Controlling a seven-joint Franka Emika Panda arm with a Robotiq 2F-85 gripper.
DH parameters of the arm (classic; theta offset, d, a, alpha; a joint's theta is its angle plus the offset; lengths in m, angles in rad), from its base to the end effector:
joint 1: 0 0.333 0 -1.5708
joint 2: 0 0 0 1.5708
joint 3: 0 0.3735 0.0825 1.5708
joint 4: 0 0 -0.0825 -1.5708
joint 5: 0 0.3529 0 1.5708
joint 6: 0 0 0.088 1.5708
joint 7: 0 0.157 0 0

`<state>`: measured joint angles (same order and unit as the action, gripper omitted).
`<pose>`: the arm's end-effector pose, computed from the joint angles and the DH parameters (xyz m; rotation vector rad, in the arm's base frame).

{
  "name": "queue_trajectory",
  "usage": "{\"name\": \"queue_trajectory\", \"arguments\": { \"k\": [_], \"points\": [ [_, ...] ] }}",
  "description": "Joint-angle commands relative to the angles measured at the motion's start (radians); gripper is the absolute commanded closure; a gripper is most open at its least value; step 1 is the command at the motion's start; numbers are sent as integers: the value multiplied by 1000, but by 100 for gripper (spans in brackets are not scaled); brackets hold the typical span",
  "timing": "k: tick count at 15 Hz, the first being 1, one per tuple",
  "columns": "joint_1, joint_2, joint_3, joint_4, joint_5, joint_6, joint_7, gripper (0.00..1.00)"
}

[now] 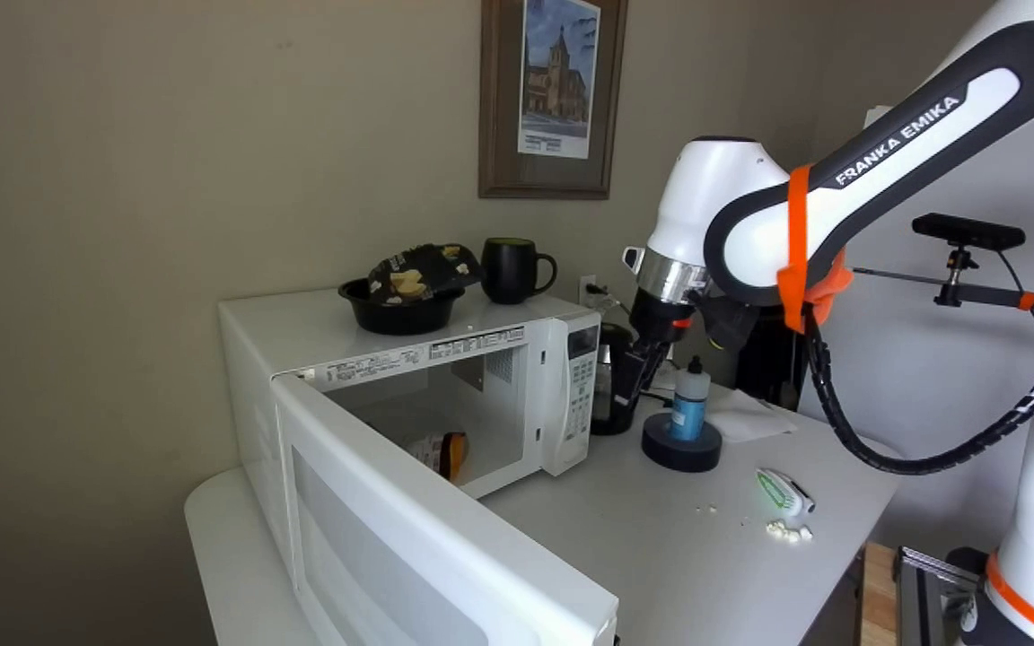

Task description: Remove the orange packet from the microwave

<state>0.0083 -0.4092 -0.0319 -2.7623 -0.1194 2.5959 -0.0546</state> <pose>0.3586 -0.0089 0.3870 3.0430 0.1929 0.3683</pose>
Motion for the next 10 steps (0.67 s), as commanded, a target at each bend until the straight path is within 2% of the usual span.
{"name": "queue_trajectory", "arguments": {
  "k": [1,5,7,8,10],
  "points": [
    [52,170,10,0,68,199,-21,0],
    [27,355,88,-1,-17,479,30,0],
    [28,409,99,0,-59,497,40,0],
    [39,351,82,-2,-23,461,21,0],
    [39,402,90,2,-38,483,25,0]
  ]
}}
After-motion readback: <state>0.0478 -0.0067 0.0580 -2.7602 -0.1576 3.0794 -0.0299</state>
